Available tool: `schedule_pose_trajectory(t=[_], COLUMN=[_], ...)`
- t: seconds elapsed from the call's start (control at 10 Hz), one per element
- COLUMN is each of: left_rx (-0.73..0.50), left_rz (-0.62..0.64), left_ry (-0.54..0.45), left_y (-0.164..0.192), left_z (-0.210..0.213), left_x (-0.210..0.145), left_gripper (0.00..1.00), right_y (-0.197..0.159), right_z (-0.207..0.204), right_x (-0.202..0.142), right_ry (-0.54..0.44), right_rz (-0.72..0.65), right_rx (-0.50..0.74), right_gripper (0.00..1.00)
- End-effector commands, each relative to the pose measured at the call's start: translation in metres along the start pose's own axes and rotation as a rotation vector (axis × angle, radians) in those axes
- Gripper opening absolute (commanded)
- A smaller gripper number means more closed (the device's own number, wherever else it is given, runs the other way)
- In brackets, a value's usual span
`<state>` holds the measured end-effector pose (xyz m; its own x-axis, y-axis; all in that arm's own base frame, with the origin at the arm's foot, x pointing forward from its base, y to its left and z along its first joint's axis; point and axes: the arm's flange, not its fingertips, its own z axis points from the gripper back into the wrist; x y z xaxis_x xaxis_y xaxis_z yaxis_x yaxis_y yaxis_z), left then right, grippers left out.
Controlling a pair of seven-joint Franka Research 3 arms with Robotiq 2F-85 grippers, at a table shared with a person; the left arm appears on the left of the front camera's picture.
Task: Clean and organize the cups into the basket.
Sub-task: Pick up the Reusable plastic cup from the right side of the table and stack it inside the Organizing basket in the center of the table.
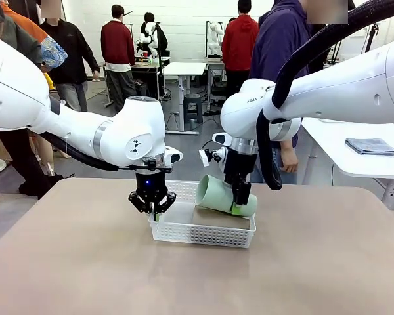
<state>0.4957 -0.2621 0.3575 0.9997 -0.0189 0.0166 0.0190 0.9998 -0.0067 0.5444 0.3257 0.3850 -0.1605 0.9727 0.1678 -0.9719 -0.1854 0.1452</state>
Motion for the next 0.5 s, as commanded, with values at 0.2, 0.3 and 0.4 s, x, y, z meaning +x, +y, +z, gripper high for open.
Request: schedule_pose_trajectory(t=[0.2,0.3,0.4], left_rx=[-0.002,-0.002,-0.002], left_rz=[0.000,0.000,0.000], left_ry=[-0.006,-0.006,-0.006], left_y=[0.0006,0.0006,0.0006], left_z=[0.0023,0.0023,0.0023], left_x=[0.0010,0.0010,0.0010], left_gripper=[0.00,0.00,0.00], right_y=[-0.0006,-0.0007,-0.0008], right_z=[0.0015,0.0015,0.0014], right_x=[-0.0016,-0.0011,-0.0010], right_ry=[-0.006,-0.008,-0.010], right_rz=[0.041,0.044,0.047], right_rx=[0.006,0.002,-0.001], right_gripper=[1.00,1.00,1.00])
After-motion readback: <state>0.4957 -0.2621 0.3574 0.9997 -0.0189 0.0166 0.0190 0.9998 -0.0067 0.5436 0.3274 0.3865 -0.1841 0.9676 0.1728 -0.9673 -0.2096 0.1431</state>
